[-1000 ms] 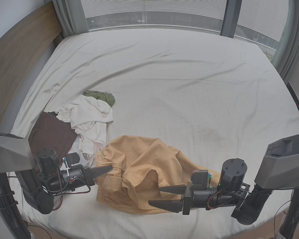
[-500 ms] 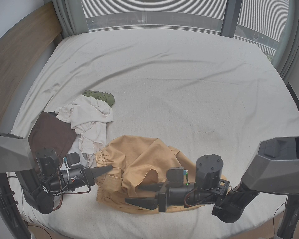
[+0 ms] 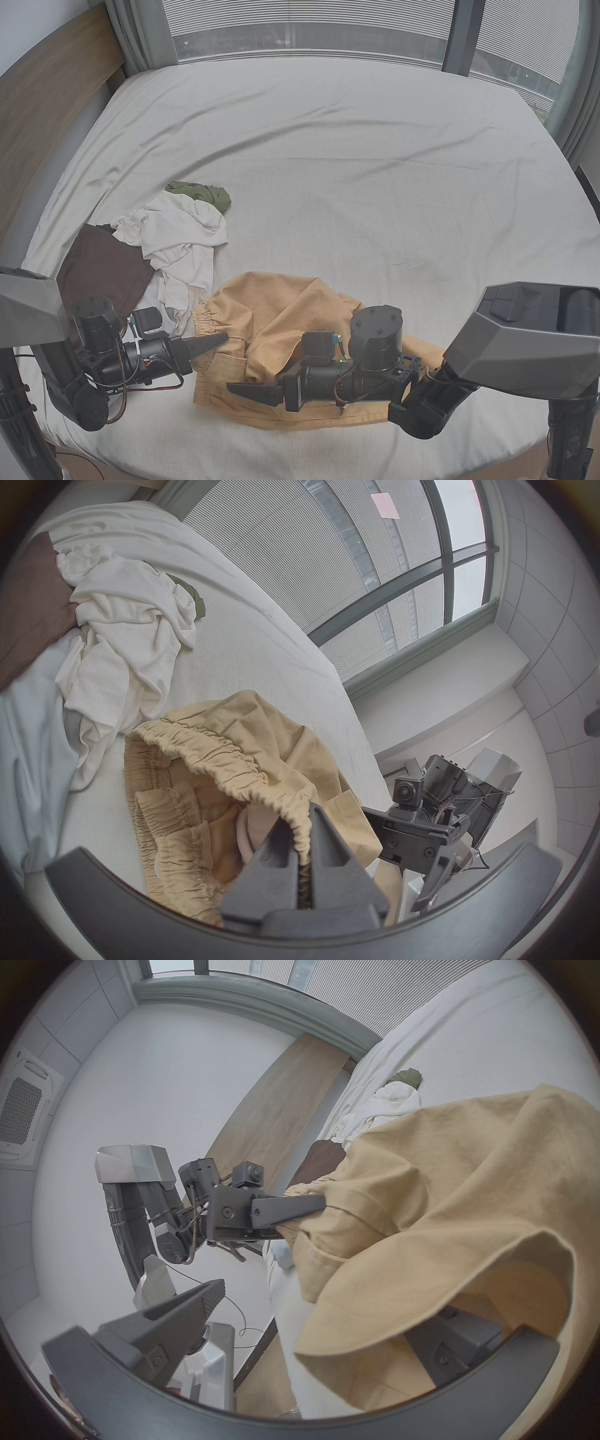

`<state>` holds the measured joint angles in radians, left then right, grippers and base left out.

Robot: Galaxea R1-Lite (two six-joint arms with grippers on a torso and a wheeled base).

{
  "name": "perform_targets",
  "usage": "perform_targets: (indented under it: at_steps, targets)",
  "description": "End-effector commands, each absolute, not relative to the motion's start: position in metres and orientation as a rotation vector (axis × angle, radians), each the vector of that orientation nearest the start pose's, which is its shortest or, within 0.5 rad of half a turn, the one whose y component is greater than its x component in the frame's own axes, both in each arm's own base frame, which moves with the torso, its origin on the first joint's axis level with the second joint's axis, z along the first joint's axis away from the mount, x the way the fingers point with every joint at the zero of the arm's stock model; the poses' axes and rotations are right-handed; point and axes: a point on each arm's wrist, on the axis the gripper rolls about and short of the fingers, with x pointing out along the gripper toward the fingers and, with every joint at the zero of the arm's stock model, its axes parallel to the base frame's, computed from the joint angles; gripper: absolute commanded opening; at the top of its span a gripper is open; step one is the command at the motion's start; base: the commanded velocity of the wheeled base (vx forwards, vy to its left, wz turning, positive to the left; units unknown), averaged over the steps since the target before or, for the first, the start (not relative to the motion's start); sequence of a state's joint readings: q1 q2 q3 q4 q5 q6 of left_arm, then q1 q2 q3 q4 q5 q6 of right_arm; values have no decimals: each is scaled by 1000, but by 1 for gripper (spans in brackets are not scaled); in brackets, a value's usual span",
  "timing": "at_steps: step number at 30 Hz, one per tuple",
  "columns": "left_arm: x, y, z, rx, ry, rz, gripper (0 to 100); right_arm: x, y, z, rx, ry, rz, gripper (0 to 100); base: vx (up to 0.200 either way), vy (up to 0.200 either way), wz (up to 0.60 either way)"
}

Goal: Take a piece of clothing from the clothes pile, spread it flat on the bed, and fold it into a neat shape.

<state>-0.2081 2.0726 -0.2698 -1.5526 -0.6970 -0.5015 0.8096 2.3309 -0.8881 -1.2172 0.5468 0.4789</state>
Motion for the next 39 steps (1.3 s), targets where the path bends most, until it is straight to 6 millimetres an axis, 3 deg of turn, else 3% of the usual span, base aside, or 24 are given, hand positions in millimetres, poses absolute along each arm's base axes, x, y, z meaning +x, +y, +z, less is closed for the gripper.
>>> perform_targets:
  at_steps: [1, 2, 3, 11, 16, 20, 21, 26, 31, 39]
  targets:
    - [263, -70, 52, -527, 469, -821, 0, 271, 301, 24, 360, 557, 1246, 100, 0, 0, 0]
    - [263, -70, 52, -527, 469, -821, 0, 272, 301, 24, 356, 552, 1238, 100, 0, 0, 0]
    - [263, -70, 52, -526, 468, -821, 0, 272, 301, 24, 355, 548, 1235, 0, 0, 0, 0]
    - [263, -70, 53, -527, 465, -819, 0, 276, 301, 29, 349, 498, 1198, 0, 0, 0, 0]
    - [264, -69, 55, -525, 455, -820, 0, 283, 289, 40, 327, 429, 1139, 0, 0, 0, 0]
    - [262, -69, 66, -520, 417, -831, 0, 283, 262, 67, 345, 348, 1099, 0, 0, 0, 0]
    - [259, -68, 76, -514, 384, -841, 0, 281, 246, 81, 357, 322, 1077, 0, 0, 0, 0]
    - [261, -68, 96, -496, 300, -866, 0, 272, 212, 101, 369, 270, 1033, 0, 0, 0, 0]
    - [269, -67, 109, -510, 248, -878, 0, 264, 180, 115, 383, 223, 1011, 0, 0, 0, 0]
    - [270, -68, 121, -502, 198, -897, 0, 268, 137, 113, 395, 170, 980, 0, 0, 0, 0]
